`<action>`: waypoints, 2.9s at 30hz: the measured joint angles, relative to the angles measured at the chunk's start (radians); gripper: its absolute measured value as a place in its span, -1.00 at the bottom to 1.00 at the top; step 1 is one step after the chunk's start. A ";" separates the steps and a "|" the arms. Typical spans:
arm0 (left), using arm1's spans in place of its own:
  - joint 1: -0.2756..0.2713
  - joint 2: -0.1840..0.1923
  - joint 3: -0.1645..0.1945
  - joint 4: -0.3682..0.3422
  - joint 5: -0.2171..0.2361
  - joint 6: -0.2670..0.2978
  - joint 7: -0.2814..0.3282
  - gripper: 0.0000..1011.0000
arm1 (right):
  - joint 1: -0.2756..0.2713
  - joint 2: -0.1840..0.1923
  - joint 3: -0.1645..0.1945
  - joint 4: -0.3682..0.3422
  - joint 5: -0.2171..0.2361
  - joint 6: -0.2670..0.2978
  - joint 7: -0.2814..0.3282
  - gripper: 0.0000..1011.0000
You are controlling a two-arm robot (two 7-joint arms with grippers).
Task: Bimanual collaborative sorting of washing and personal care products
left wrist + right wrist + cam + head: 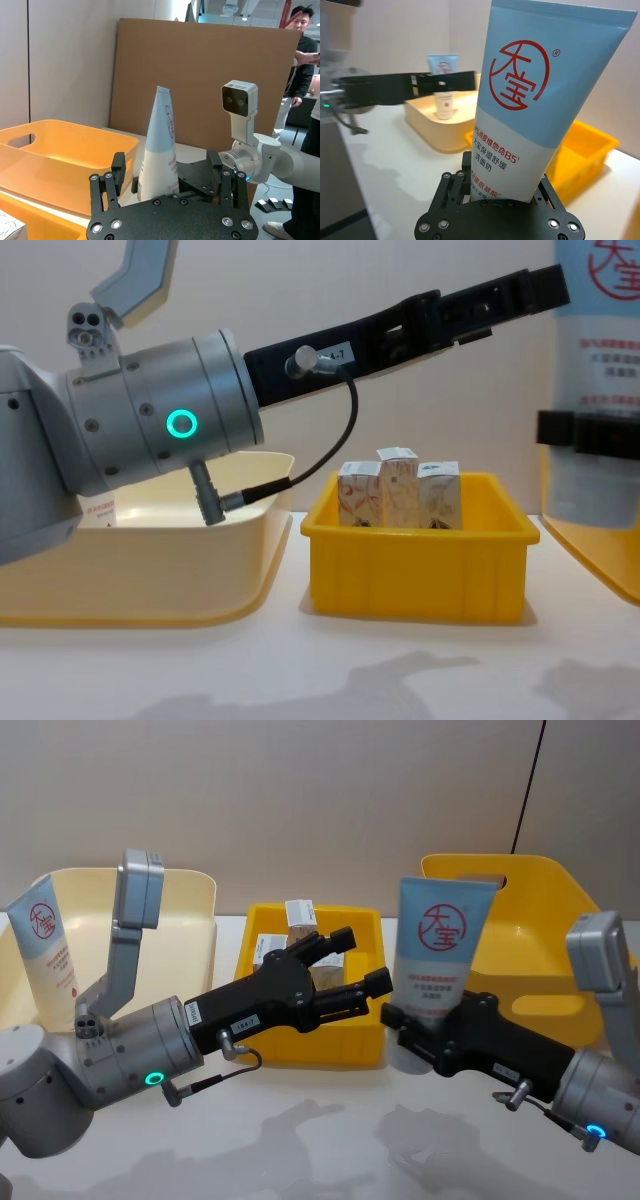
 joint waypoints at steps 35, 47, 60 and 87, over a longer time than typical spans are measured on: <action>0.000 0.000 0.000 0.000 0.000 0.000 0.000 0.98 | 0.132 -0.107 0.079 0.202 -0.203 -0.100 -0.341 -0.10; 0.000 0.000 0.000 0.000 0.000 0.000 0.000 0.98 | 0.306 -0.170 0.051 0.405 -0.256 -0.213 -0.324 -0.10; 0.000 0.000 0.000 0.000 0.000 0.000 0.000 0.98 | 0.344 -0.205 0.040 0.464 -0.277 -0.156 -0.345 -0.10; 0.000 0.000 0.000 0.000 0.000 0.000 0.000 0.98 | 0.272 -0.253 0.042 0.389 -0.312 0.079 -0.489 0.46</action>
